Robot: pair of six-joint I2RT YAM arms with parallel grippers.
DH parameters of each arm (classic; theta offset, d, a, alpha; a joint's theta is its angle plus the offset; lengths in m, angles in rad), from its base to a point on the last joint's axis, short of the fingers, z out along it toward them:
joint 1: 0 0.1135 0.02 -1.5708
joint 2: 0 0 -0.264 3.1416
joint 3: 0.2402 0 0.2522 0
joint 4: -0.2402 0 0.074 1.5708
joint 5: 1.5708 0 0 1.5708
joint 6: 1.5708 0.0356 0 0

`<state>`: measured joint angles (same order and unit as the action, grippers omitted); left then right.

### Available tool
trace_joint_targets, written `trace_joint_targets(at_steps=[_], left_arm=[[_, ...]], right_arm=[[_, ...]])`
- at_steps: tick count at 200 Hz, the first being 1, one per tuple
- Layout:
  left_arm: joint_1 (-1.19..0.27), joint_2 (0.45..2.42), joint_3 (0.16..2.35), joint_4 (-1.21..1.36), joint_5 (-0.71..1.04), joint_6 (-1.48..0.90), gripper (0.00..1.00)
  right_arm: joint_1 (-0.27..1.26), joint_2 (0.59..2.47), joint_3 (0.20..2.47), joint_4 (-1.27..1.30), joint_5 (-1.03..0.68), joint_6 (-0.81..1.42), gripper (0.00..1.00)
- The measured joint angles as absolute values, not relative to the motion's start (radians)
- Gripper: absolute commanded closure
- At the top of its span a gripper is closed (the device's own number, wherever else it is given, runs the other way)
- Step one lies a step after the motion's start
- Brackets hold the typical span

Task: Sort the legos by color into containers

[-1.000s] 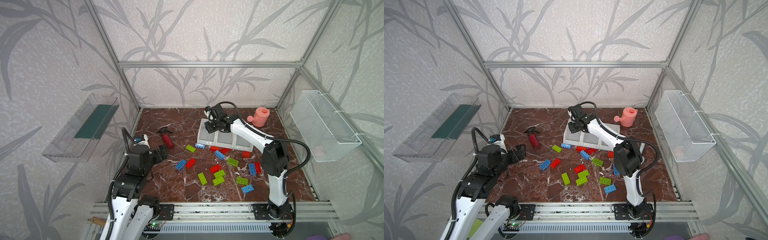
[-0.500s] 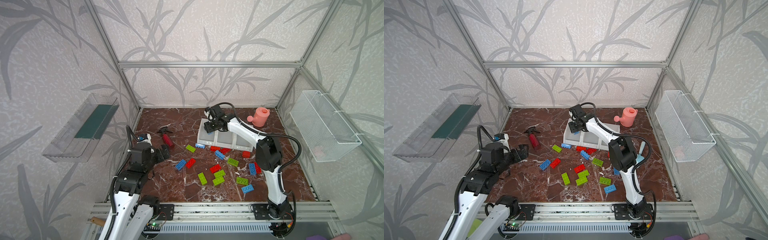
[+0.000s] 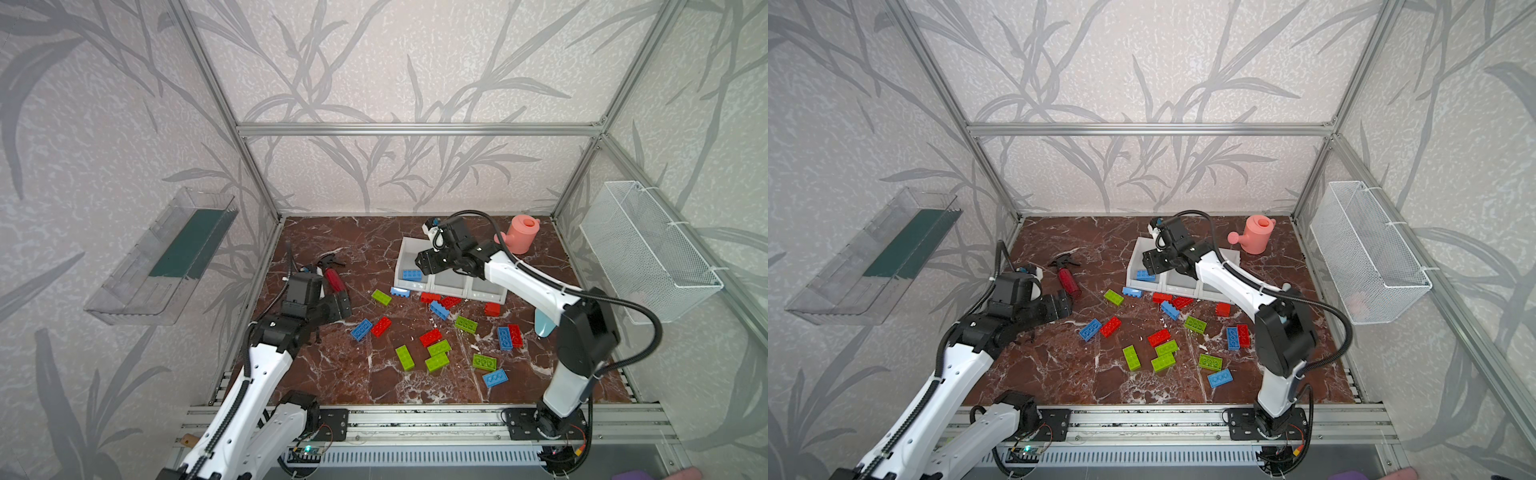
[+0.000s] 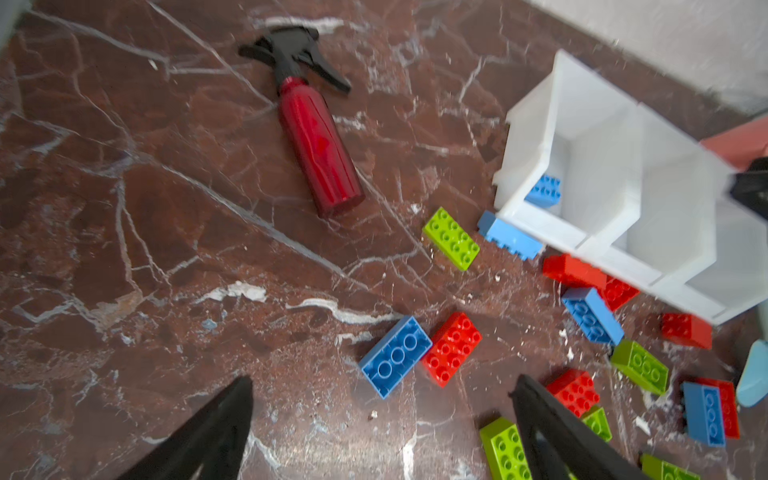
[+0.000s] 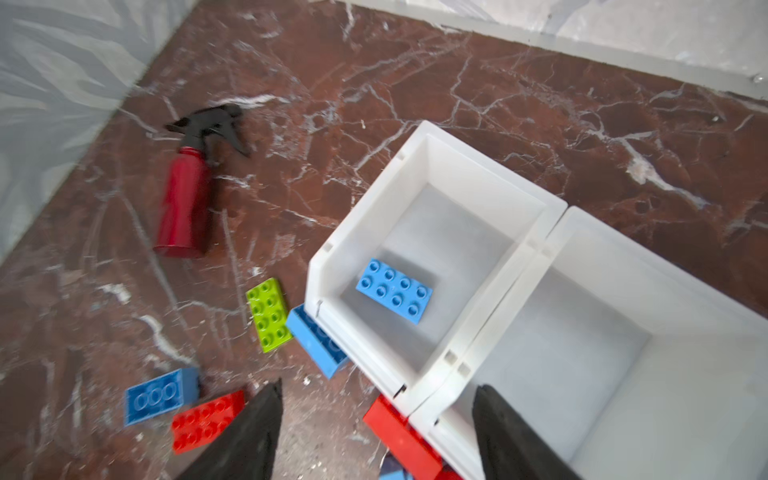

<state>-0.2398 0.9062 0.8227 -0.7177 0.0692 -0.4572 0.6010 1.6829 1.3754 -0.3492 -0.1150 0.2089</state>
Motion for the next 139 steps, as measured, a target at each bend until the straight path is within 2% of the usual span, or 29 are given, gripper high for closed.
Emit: trace_joint_targets(at_steps=[36,55,65,80,108,139], left_arm=[[-0.307,1.011,0.835,-0.755,0.066,-0.48,0.2],[-0.329,1.047,0.831,-0.76,0.064,-0.492,0.34],[-0.342,1.063,0.829,-0.767,0.059,-0.49,0.37],[-0.371,1.091,0.829,-0.777,0.05,-0.49,0.36],[-0.437,1.162,0.829,-0.796,0.027,-0.489,0.2],[-0.471,1.284,0.831,-0.821,0.017,-0.486,0.18]], right_arm=[[0.631,1.382,0.991,-0.136,-0.14,0.27,0.26],[0.649,1.29,0.811,-0.041,-0.149,0.325,0.26],[0.658,1.256,0.732,0.003,-0.152,0.353,0.26],[0.676,1.209,0.635,0.053,-0.151,0.396,0.26],[0.711,1.154,0.525,0.126,-0.149,0.451,0.25],[0.728,1.127,0.501,0.172,-0.151,0.486,0.24]])
